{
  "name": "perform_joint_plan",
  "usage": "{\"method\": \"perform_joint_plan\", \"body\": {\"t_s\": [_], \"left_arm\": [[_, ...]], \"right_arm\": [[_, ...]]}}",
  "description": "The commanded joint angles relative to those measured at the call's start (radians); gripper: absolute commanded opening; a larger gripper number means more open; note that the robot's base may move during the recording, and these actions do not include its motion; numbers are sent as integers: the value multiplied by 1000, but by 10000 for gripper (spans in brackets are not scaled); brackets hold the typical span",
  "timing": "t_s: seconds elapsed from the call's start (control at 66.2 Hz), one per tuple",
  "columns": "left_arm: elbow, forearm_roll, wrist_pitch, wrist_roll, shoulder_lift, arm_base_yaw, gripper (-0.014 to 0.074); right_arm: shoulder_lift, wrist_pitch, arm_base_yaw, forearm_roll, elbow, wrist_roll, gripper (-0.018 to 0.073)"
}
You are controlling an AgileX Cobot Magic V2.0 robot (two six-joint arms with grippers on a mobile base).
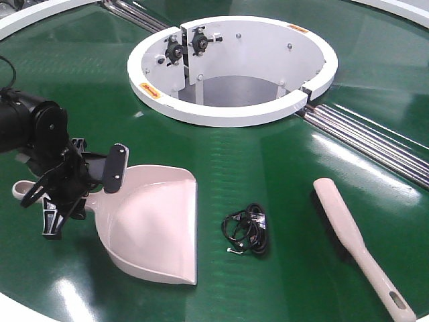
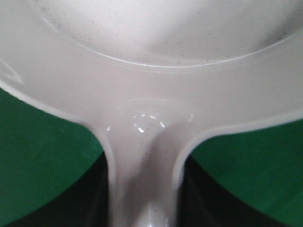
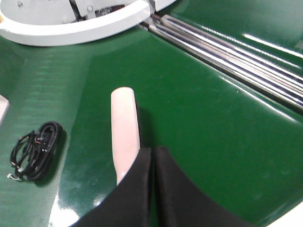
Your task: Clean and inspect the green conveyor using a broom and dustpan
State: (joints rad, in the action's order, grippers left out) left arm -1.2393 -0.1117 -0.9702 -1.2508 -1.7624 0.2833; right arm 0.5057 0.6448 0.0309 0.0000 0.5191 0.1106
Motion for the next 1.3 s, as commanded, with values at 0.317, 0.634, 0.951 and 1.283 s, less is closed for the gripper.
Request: {"method": "perform_joint_plan", "body": {"t_s": [0.317, 0.634, 0.951, 1.283], "left_arm": [[-28, -9, 17, 16, 44, 2, -7], [-28, -9, 17, 16, 44, 2, -7], [-28, -9, 17, 16, 44, 2, -7], [-28, -9, 17, 16, 44, 2, -7]], "right_arm": [[196, 188, 10, 0, 180, -90, 292], [386, 258, 117, -41, 288, -72, 588], [636, 391, 131, -38, 430, -73, 578], [848, 448, 185, -37, 517, -81, 578]]}}
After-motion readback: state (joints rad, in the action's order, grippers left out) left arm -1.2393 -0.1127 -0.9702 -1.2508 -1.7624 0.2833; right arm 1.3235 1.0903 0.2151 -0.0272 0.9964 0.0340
